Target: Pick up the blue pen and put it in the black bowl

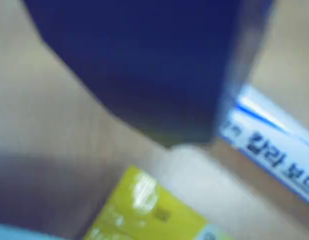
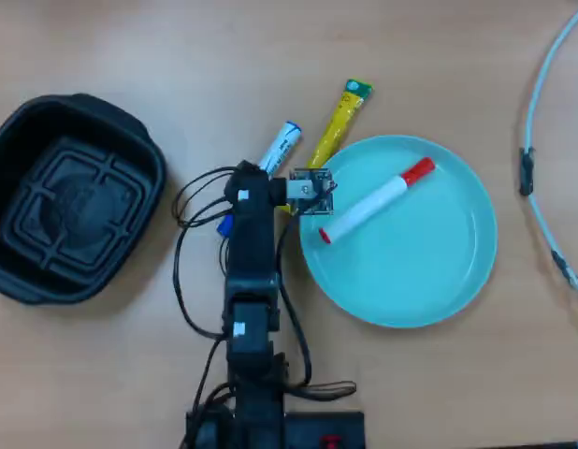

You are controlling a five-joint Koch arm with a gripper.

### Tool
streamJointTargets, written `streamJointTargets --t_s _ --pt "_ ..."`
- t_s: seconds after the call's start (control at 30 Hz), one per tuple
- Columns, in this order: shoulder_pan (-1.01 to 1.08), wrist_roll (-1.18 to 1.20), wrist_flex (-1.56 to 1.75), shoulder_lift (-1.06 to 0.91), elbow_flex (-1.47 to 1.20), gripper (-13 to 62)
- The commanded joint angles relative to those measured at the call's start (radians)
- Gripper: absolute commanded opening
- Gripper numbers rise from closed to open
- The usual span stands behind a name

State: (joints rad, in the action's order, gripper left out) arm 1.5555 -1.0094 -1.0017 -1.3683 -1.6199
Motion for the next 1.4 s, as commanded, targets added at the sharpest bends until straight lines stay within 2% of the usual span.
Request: streamJointTargets --t_s 0.0,0.8,0.9,1.03,1.07,1.13,1.37 --pt "-0.008 -0.012 0.044 0.017 0.104 28.3" --pt "-0.014 0.060 0.011 0.114 0.092 27.4" --pt "-0.014 0.072 0.000 0.130 0.098 18.5" --pt "-0.031 0.074 -0.011 0.130 0.103 -8.9" --pt "-0.035 0.074 -0.011 0.130 0.101 -9.7" --pt "-0.035 0.074 -0.011 0.130 0.094 -4.7" --pt "-0.034 0.104 -0.012 0.123 0.080 -6.8"
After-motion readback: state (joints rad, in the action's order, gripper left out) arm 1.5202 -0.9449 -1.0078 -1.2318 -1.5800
